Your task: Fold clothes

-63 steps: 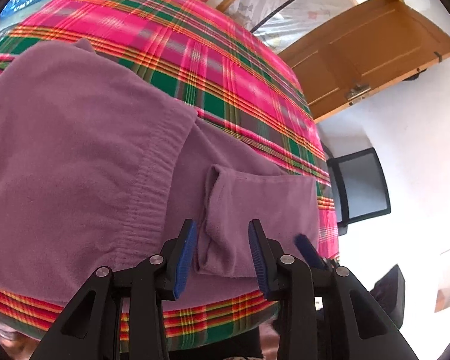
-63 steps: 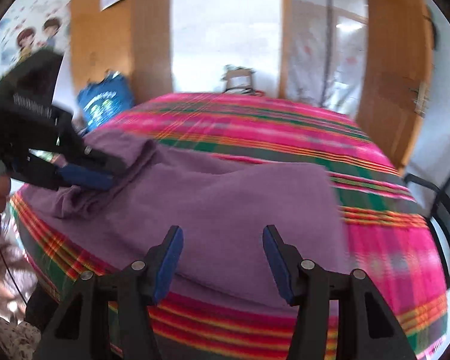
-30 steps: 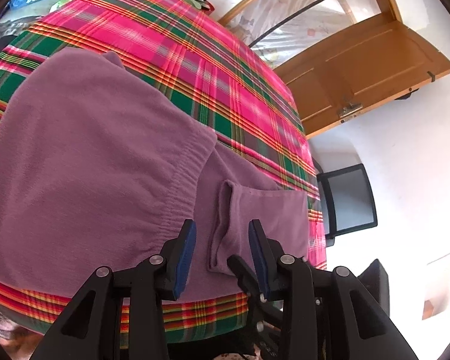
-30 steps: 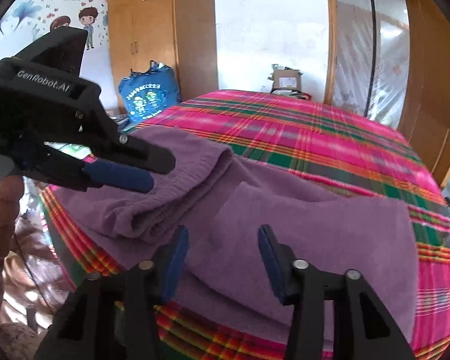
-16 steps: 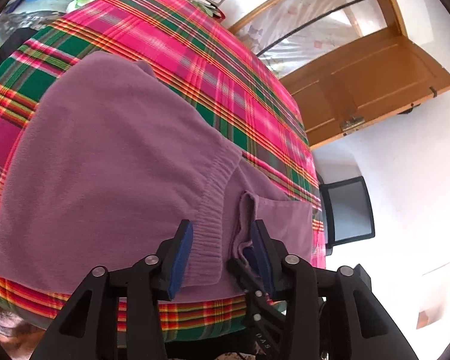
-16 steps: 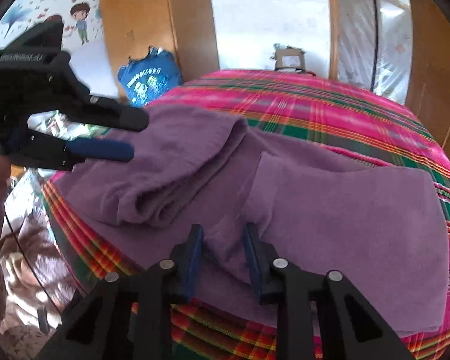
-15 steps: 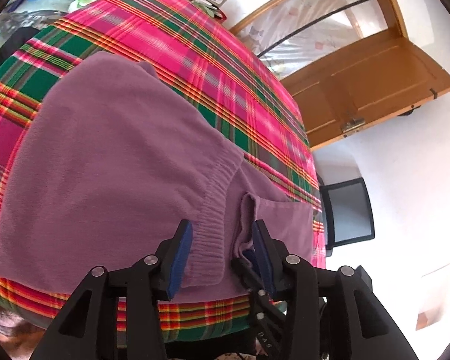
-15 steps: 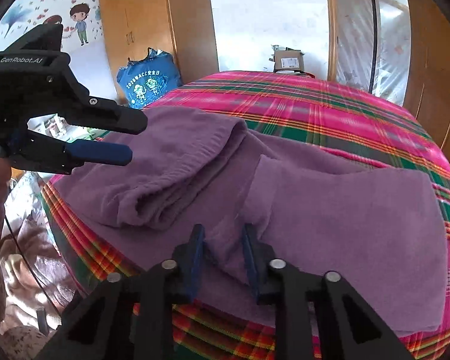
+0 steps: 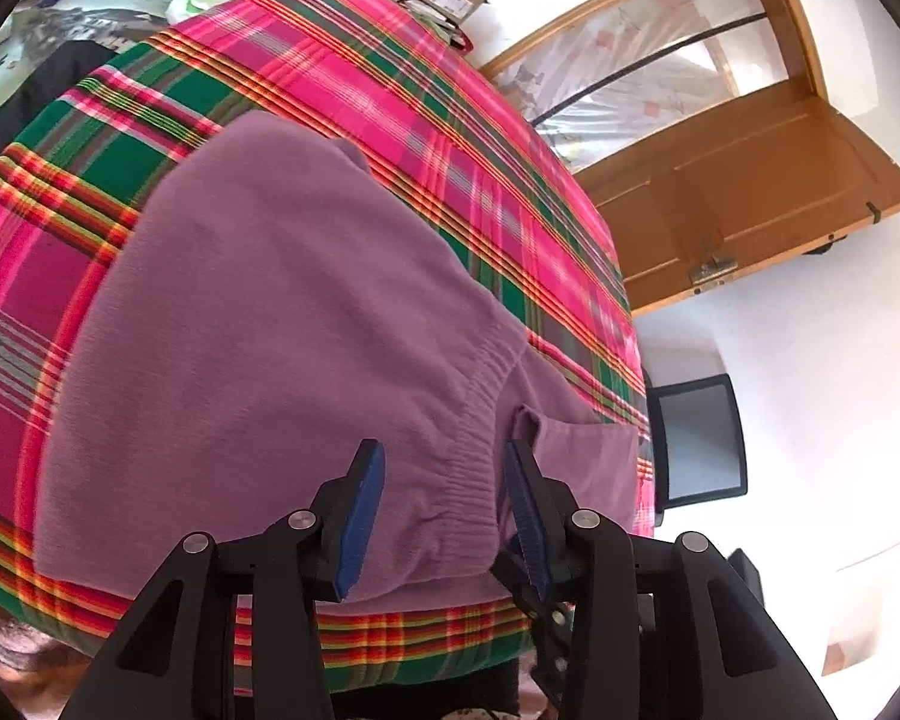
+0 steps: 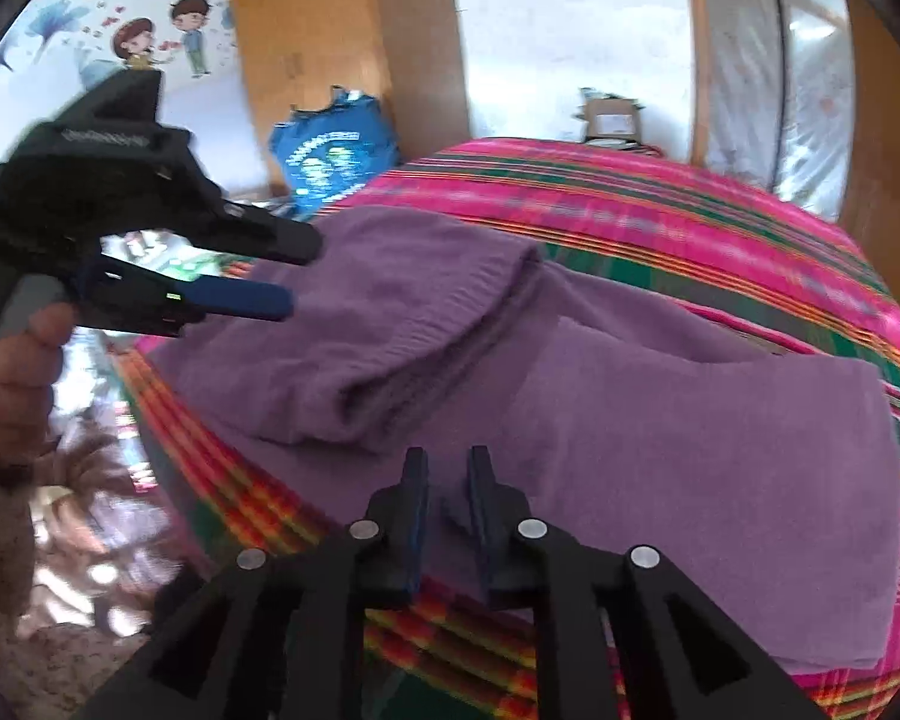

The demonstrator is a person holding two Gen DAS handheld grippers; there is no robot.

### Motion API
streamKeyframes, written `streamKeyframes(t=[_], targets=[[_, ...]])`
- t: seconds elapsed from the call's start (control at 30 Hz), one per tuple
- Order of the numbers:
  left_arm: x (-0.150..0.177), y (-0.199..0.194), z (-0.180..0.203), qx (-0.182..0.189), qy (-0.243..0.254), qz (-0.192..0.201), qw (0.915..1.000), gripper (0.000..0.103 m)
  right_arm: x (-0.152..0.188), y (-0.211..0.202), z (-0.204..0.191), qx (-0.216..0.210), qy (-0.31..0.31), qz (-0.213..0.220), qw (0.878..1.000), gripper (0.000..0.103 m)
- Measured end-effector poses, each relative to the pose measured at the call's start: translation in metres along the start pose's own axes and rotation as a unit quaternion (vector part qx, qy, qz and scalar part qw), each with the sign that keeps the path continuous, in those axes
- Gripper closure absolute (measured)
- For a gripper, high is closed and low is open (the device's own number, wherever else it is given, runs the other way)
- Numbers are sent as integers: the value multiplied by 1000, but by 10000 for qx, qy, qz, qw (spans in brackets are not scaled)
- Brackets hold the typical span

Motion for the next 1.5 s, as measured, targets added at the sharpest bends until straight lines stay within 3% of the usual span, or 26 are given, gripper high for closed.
streamKeyframes(t=[0.1, 0.2, 0.33, 0.53, 0.7, 0.83, 0.9, 0.97, 1.07, 1.17, 1.5], targets=[[-1, -2, -7, -32, -72, 25, 10000, 60, -3, -3, -1, 96, 22, 143, 9998, 87], [-5, -5, -16, -76, -149, 59, 9998, 60, -5, 8, 6, 45, 281, -3, 9996, 87], [-11, -15, -30, -157, -271, 183, 9993, 60, -5, 10, 0, 51, 126, -135, 9998, 86], [-25, -37, -55, -353, -449, 494, 9971, 59, -29, -8, -7, 743, 60, 422, 9963, 86], [-29, -53, -88, -674, -730, 597, 9933, 58, -46, 8, -36, 86, -273, 584, 9979, 80], [-24, -58, -108, -769, -917, 565, 9912, 58, -54, 48, -72, -427, -779, 269, 9957, 79], [-20, -61, -117, -831, -1015, 572, 9897, 58, -51, 63, -91, -693, -991, 148, 9926, 75], [-17, -62, -121, -807, -1102, 581, 9889, 58, -49, 76, -109, -986, -1163, 86, 9883, 61], [-14, -64, -129, -856, -1178, 551, 9878, 58, -42, 87, -132, -1312, -1375, -27, 9818, 54], [-14, -64, -133, -849, -1195, 519, 9878, 58, -38, 99, -147, -1221, -1525, -82, 9807, 49], [-26, -53, -131, -955, -1077, 385, 9888, 58, -29, 129, -165, -572, -1742, -173, 9829, 49]])
Point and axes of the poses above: each gripper's, at about its wrist camera, not at the fingertips, and y roughly the way its jaws point, z to its right, x to its underside, the point moved 2 cm from there along y, roughly the way its jaws point, and after that the axes turned 8 degrees about -x, right-handed, at the moved point
